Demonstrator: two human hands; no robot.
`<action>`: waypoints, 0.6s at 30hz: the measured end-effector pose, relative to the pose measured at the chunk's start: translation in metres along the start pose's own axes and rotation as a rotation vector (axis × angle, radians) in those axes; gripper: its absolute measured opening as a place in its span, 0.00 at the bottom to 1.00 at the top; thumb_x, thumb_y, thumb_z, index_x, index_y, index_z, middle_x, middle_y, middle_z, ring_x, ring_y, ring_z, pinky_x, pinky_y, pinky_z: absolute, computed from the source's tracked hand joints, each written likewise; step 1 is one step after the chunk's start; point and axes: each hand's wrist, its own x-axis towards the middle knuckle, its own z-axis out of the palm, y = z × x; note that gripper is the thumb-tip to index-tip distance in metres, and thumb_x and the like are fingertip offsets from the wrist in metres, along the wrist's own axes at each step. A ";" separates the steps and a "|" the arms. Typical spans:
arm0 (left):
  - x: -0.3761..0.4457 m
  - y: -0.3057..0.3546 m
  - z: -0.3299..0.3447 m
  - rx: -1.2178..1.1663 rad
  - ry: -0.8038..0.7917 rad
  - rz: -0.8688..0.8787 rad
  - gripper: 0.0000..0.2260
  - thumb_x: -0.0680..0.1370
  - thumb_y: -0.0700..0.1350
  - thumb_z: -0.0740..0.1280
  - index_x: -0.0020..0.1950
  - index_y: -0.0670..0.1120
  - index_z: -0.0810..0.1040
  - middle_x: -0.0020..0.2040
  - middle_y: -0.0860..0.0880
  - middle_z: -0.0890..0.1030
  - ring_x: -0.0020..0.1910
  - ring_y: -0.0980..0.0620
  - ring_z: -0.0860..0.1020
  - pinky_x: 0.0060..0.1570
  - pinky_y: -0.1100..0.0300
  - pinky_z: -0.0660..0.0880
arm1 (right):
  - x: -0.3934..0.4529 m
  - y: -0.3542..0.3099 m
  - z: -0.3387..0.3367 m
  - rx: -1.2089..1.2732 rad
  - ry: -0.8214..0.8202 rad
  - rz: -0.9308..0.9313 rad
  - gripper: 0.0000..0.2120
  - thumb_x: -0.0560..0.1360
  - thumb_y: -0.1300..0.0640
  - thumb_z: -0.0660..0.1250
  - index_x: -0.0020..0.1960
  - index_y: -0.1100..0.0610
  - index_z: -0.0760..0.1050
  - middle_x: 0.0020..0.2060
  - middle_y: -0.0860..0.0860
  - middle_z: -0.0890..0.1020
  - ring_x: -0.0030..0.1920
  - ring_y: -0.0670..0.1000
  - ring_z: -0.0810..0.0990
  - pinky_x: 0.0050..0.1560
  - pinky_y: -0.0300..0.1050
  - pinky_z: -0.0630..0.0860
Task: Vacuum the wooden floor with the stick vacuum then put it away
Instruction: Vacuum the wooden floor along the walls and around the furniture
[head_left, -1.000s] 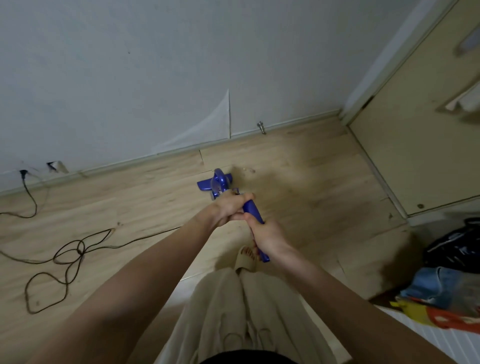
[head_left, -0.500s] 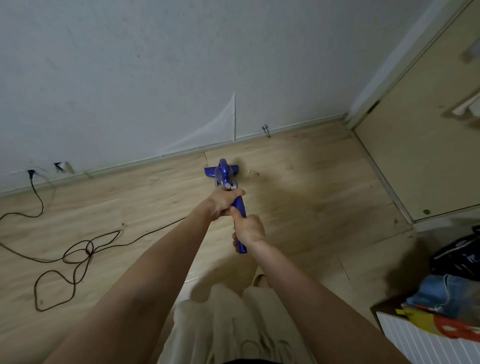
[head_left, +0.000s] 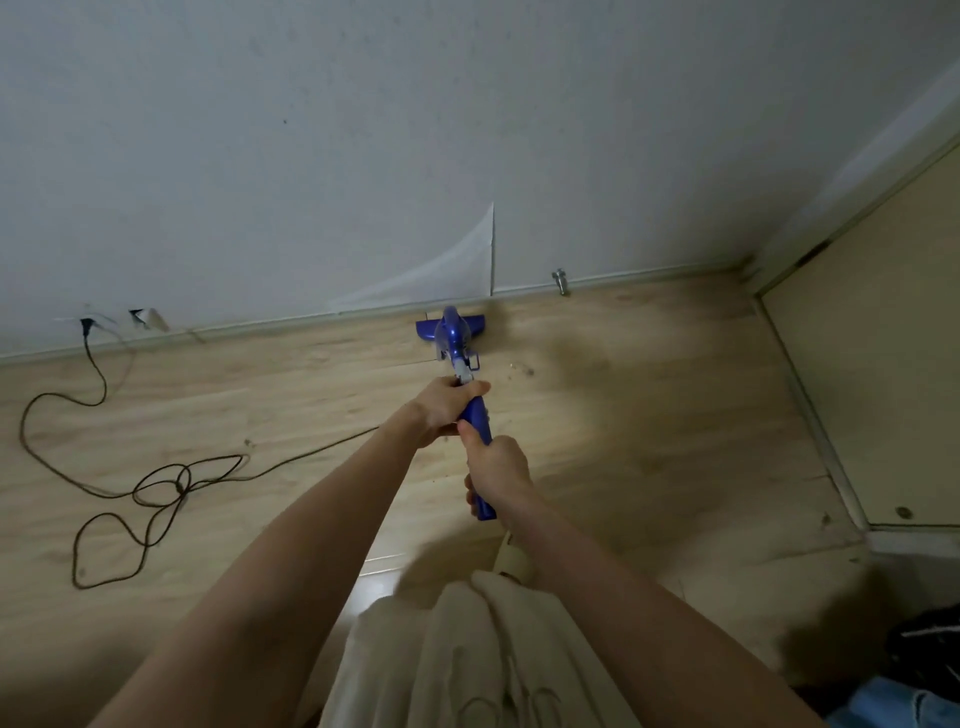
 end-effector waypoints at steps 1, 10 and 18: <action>0.006 0.006 0.004 -0.022 0.001 -0.001 0.10 0.80 0.47 0.65 0.54 0.41 0.73 0.46 0.43 0.79 0.47 0.47 0.79 0.53 0.52 0.78 | 0.008 -0.003 -0.008 -0.020 -0.008 -0.004 0.20 0.81 0.42 0.57 0.47 0.60 0.69 0.34 0.52 0.75 0.27 0.49 0.74 0.29 0.42 0.75; 0.035 0.036 0.017 -0.025 0.000 -0.002 0.12 0.80 0.48 0.64 0.56 0.41 0.72 0.45 0.45 0.79 0.47 0.48 0.79 0.57 0.50 0.76 | 0.042 -0.021 -0.048 -0.047 -0.112 -0.041 0.19 0.81 0.43 0.58 0.50 0.60 0.70 0.33 0.53 0.75 0.26 0.49 0.75 0.30 0.42 0.75; 0.036 0.044 0.018 -0.041 0.019 0.017 0.14 0.80 0.49 0.64 0.57 0.39 0.72 0.44 0.44 0.79 0.44 0.49 0.79 0.45 0.58 0.79 | 0.045 -0.030 -0.057 -0.068 -0.141 -0.082 0.20 0.81 0.43 0.58 0.45 0.60 0.69 0.32 0.54 0.76 0.26 0.51 0.75 0.34 0.47 0.79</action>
